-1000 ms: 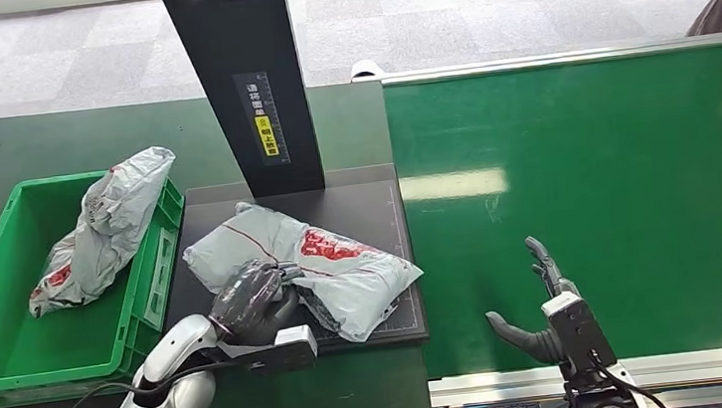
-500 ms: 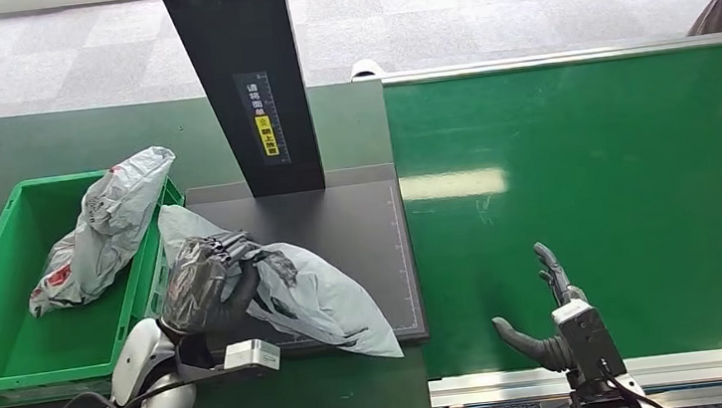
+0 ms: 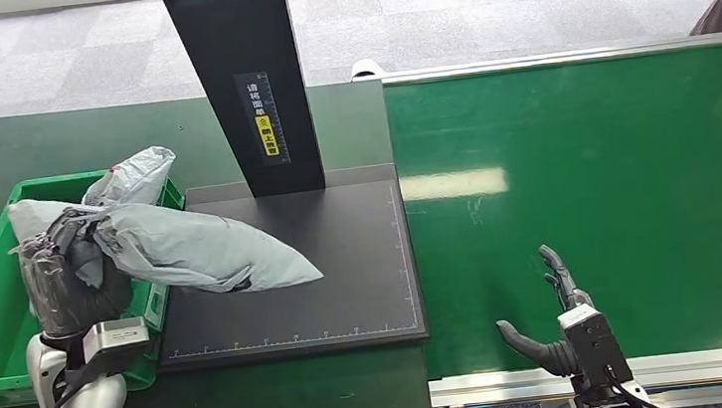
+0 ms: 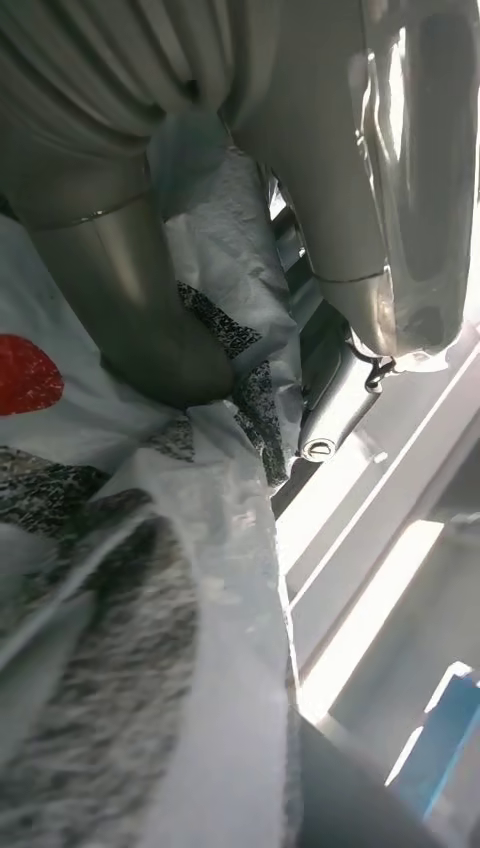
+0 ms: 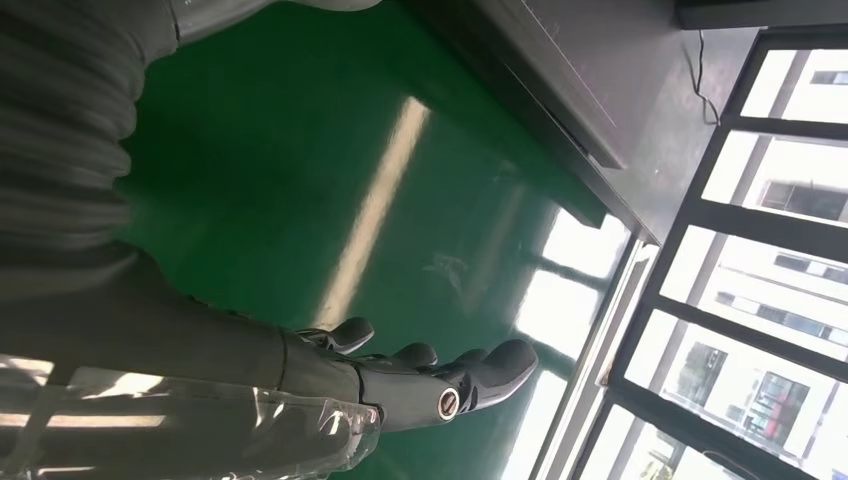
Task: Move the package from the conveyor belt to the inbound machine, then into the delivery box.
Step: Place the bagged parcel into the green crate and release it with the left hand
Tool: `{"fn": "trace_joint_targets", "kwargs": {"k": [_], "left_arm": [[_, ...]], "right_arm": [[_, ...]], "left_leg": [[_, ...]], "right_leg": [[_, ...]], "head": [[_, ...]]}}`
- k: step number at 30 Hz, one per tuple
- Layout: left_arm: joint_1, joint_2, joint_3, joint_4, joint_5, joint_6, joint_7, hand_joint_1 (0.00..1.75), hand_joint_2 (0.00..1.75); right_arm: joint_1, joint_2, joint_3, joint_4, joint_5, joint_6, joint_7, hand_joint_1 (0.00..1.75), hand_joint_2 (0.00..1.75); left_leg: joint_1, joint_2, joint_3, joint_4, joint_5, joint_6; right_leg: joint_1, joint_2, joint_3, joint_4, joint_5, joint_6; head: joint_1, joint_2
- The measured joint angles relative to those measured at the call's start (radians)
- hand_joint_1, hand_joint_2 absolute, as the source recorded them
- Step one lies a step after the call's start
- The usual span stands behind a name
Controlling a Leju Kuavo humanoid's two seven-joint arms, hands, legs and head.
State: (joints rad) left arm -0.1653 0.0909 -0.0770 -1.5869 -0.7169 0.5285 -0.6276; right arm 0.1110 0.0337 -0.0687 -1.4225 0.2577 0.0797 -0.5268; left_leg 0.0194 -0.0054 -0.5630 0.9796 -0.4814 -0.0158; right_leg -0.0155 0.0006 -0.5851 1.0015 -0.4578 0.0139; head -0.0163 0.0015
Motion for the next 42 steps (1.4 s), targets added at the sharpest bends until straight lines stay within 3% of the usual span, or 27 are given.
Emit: {"fn": "trace_joint_targets", "kwargs": {"k": [9, 15, 24, 28, 32, 42], "left_arm": [[0.009, -0.012, 0.122, -0.001, 0.011, 0.031, 0.008, 1.75, 1.75], [0.009, -0.037, 0.193, -0.001, 0.020, 0.076, 0.055, 1.75, 1.75], [0.000, -0.074, 0.314, 0.043, 0.041, 0.017, 0.127, 1.75, 1.75], [-0.012, -0.081, 0.338, 0.069, 0.001, -0.012, 0.188, 1.75, 0.00], [-0.046, -0.083, 0.373, 0.146, -0.084, -0.039, 0.308, 1.75, 0.00], [-0.097, -0.070, 0.415, 0.265, -0.219, -0.060, 0.381, 1.75, 0.00]], "right_arm": [[-0.002, 0.004, 0.000, 0.000, -0.001, -0.004, 0.000, 0.00, 1.75], [-0.002, 0.008, 0.002, 0.000, 0.001, -0.007, 0.003, 0.00, 1.75], [-0.008, 0.011, 0.004, 0.000, 0.001, -0.010, 0.003, 0.00, 1.75], [-0.009, 0.014, 0.004, 0.000, 0.004, -0.012, 0.005, 0.00, 1.75], [-0.012, 0.022, 0.004, 0.000, 0.017, -0.014, 0.009, 0.00, 1.75], [-0.014, 0.025, 0.003, 0.000, 0.020, -0.014, 0.016, 0.00, 1.75]], "left_leg": [[0.000, 0.000, 0.000, 0.000, 0.000, 0.000], [0.000, 0.000, 0.000, 0.000, 0.000, 0.000], [0.000, 0.000, 0.000, 0.000, 0.000, 0.000], [0.000, 0.000, 0.000, 0.000, 0.000, 0.000], [0.000, 0.001, 0.000, 0.000, 0.000, 0.000], [0.000, 0.000, -0.001, 0.000, 0.000, 0.000]], "right_leg": [[0.000, 0.000, 0.000, 0.000, 0.000, 0.000], [0.000, 0.000, 0.000, 0.000, 0.000, 0.000], [0.000, 0.000, 0.000, 0.000, 0.000, 0.000], [0.000, 0.000, 0.000, 0.000, 0.000, 0.000], [0.000, 0.000, -0.001, 0.000, 0.000, 0.000], [0.000, 0.000, -0.001, 0.000, 0.000, 0.000]], "head": [[0.000, 0.000], [0.000, 0.000], [0.000, 0.000], [0.000, 0.000], [0.000, 0.000], [0.000, 0.000]]}}
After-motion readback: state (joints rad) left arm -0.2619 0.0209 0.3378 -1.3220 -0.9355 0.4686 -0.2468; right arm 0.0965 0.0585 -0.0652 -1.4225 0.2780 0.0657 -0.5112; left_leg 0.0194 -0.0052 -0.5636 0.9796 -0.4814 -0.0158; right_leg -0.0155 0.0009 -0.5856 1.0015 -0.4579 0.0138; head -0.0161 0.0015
